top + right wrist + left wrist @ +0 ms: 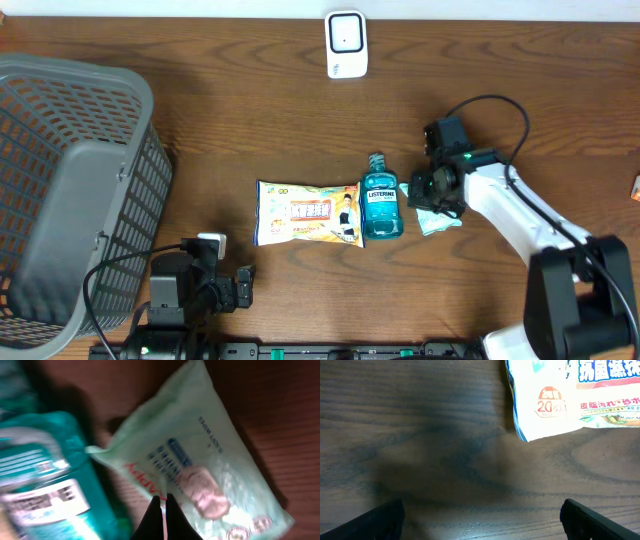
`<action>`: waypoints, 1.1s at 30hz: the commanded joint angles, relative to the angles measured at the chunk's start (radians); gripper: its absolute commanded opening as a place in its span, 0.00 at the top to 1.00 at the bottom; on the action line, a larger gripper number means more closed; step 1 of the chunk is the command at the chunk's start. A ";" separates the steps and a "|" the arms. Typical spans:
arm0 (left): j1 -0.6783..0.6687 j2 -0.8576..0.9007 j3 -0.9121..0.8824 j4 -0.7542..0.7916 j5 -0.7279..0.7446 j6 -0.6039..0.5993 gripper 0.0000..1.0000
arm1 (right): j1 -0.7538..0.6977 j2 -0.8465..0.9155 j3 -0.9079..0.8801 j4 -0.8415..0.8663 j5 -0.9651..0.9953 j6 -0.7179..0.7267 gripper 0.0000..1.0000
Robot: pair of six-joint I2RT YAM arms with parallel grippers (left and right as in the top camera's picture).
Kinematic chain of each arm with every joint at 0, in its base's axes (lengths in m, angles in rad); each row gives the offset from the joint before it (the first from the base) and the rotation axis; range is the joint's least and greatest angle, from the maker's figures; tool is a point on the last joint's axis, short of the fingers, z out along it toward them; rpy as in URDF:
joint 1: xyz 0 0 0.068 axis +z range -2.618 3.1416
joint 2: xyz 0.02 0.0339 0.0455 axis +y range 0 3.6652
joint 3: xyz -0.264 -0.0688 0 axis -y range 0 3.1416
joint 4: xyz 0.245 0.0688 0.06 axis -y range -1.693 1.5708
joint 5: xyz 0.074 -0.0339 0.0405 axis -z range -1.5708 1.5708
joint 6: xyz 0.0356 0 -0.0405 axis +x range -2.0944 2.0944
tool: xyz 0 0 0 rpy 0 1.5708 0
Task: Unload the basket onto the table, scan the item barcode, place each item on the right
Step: 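Lift the green Zappy packet off the table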
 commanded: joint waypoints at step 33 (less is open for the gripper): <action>0.002 -0.002 0.005 0.000 0.009 0.006 0.01 | 0.167 -0.123 0.143 -0.249 0.328 -0.188 0.51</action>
